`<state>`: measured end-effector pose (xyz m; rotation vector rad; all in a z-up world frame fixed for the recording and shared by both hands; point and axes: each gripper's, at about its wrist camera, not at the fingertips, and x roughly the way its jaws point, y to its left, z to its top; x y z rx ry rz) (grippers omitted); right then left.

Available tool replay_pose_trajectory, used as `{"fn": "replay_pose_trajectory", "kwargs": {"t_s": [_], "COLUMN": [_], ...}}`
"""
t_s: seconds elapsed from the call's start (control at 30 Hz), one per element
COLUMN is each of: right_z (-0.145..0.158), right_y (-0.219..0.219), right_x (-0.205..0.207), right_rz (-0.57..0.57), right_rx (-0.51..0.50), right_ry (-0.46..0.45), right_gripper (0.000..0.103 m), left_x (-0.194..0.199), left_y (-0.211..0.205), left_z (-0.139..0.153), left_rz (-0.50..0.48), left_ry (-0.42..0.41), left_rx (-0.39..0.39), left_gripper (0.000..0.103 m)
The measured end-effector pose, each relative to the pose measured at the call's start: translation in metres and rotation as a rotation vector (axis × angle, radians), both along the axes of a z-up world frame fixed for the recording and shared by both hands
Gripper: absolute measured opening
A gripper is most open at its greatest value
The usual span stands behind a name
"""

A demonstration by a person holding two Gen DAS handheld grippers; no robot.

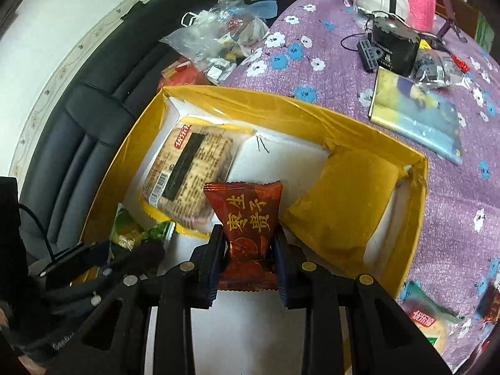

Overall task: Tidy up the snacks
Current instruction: 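Carry the green bag and red-brown pouch into the white tray and release both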

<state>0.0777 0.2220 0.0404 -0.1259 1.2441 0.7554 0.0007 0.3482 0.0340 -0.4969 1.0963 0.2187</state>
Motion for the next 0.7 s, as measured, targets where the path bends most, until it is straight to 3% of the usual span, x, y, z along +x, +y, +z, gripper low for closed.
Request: {"fn": "replay_pose_trajectory", "kwargs": {"t_s": [0.43, 0.6, 0.7], "right_z": [0.001, 0.010, 0.018], "right_y": [0.011, 0.003, -0.006], "right_x": [0.010, 0.008, 0.003], "right_rz": [-0.018, -0.017, -0.020], "right_rx": [0.024, 0.057, 0.088], "right_ry": [0.019, 0.024, 0.029], "right_gripper": [0.032, 0.048, 0.052], "left_x": [0.002, 0.002, 0.001], "left_y": [-0.003, -0.006, -0.007], "left_z": [0.001, 0.001, 0.002], "left_rz": [-0.004, -0.001, 0.001], "left_ry": [0.005, 0.002, -0.006], "left_rx": [0.031, 0.040, 0.040], "left_gripper": [0.040, 0.050, 0.056]}}
